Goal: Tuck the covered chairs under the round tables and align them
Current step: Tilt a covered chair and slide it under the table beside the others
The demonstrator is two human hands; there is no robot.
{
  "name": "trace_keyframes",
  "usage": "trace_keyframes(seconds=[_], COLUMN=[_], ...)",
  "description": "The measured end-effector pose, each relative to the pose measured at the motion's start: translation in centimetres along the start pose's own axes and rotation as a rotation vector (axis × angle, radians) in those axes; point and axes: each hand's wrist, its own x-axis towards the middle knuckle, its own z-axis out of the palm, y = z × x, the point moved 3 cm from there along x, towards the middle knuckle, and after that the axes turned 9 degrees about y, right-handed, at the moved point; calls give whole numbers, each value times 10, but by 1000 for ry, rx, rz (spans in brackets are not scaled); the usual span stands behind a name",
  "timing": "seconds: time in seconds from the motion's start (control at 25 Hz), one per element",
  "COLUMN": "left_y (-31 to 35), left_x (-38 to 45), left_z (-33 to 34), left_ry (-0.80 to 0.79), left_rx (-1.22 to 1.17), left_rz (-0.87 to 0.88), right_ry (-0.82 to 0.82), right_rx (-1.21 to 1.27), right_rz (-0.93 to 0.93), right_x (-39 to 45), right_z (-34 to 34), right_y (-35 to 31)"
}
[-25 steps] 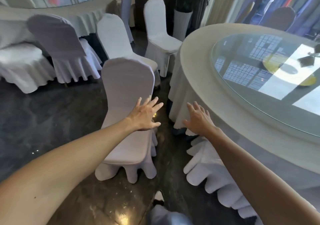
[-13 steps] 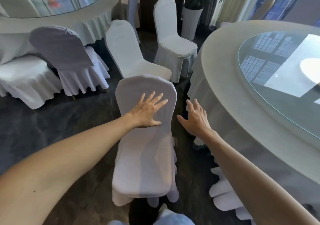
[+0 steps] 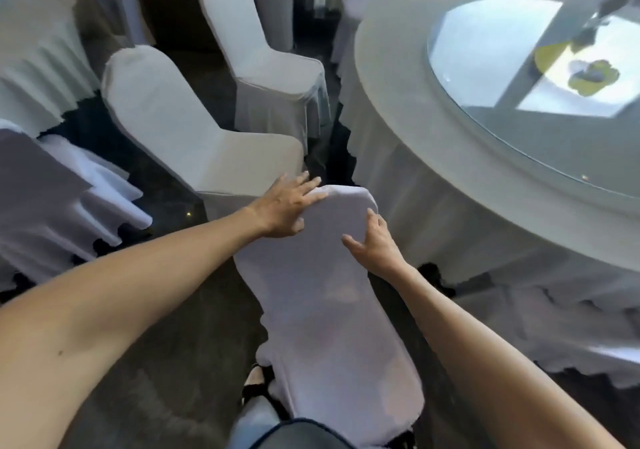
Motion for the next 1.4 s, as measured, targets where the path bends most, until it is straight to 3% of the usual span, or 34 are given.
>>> trace_keyframes(seconds=[0.28,0.48,0.6,0.8,1.08,1.2,1.4], left_y=[-84,-80,-73,-62,-59,-44,-32], left_x=[32,50,68,95,86,82,72], left_z=[40,59,62,59,62,54,37], left_ry=[-91,-126,-92,-99,6,63,29], left_rx=[36,105,169,286,236,175,114], left_rz=[378,604,789,1048,1110,1098,1000], right_ry=[-3,-75,-60,157,258,325,332], right_rx=[361,591,611,295,337,321,340], right_rz=[428,501,574,764,851,821,732], right_x=[1,0,4,20,19,3,-24], right_z=[90,143,162,192,196,179,153], right_y=[-64,-111,-132,-152,-159,-149,-135])
